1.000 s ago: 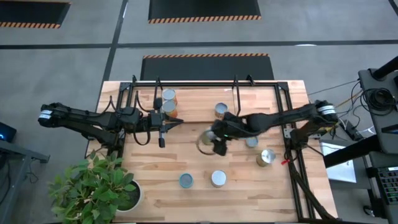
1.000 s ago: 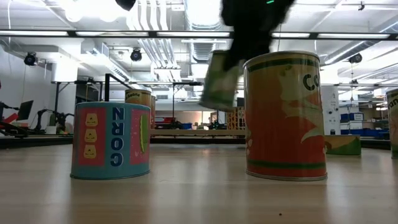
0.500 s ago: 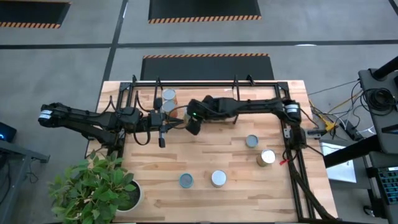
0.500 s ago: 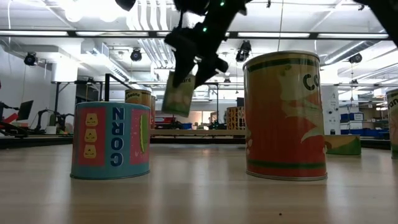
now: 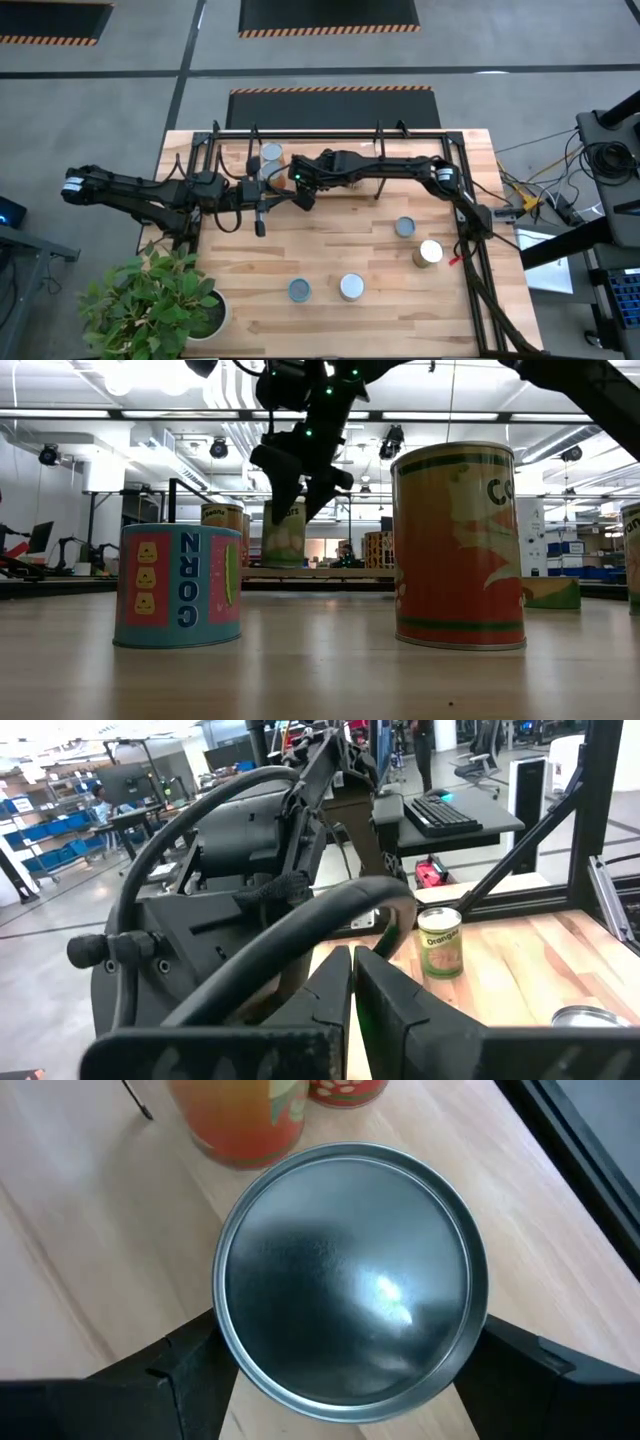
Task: Pick and place cans onto a shelf
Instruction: Put the big green canned pear on the shelf, then put the big orange canned corn on the shelf aligned with the other big green canned pear
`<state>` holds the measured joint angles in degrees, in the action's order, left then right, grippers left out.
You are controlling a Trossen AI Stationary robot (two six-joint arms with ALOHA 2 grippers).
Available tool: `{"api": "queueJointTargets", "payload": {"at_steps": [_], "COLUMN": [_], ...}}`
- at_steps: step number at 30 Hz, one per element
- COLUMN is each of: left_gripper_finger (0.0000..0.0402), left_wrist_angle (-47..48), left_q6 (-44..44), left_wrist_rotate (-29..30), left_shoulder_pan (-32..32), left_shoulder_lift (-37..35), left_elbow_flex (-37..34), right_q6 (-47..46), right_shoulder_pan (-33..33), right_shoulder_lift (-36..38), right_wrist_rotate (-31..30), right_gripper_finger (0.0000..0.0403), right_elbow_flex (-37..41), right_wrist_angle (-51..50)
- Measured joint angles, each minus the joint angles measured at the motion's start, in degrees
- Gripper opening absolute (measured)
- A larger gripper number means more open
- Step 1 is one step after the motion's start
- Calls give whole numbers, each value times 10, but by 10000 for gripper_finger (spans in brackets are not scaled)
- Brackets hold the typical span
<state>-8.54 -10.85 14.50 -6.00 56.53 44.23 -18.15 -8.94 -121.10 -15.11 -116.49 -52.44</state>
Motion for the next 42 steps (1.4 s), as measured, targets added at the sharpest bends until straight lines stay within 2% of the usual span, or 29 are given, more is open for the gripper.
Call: {"api": "queueJointTargets", "payload": {"at_steps": [14, 23, 29, 36, 42], "left_gripper_finger": [1, 1, 1, 1, 1], "left_wrist_angle": [0, -1, 0, 1, 1], "left_q6": [0, 0, 0, 0, 5], "left_wrist_rotate": [3, -3, -3, -2, 0], "left_shoulder_pan": [0, 0, 0, 0, 0], "left_shoulder_lift": [0, 0, 0, 1, 4], "left_elbow_flex": [0, 0, 0, 0, 0], "right_q6": [8, 29, 70, 83, 87], "right_shoulder_pan": [-15, -15, -9, 27, 98], "right_shoulder_lift": [1, 31, 77, 147, 238], "right_wrist_rotate": [1, 6, 6, 7, 36], "right_gripper_finger": [342, 332, 325, 324, 324], "right_elbow_flex": [-4, -49, -42, 16, 154], "right_wrist_angle": [7, -61, -91, -127, -104]}}
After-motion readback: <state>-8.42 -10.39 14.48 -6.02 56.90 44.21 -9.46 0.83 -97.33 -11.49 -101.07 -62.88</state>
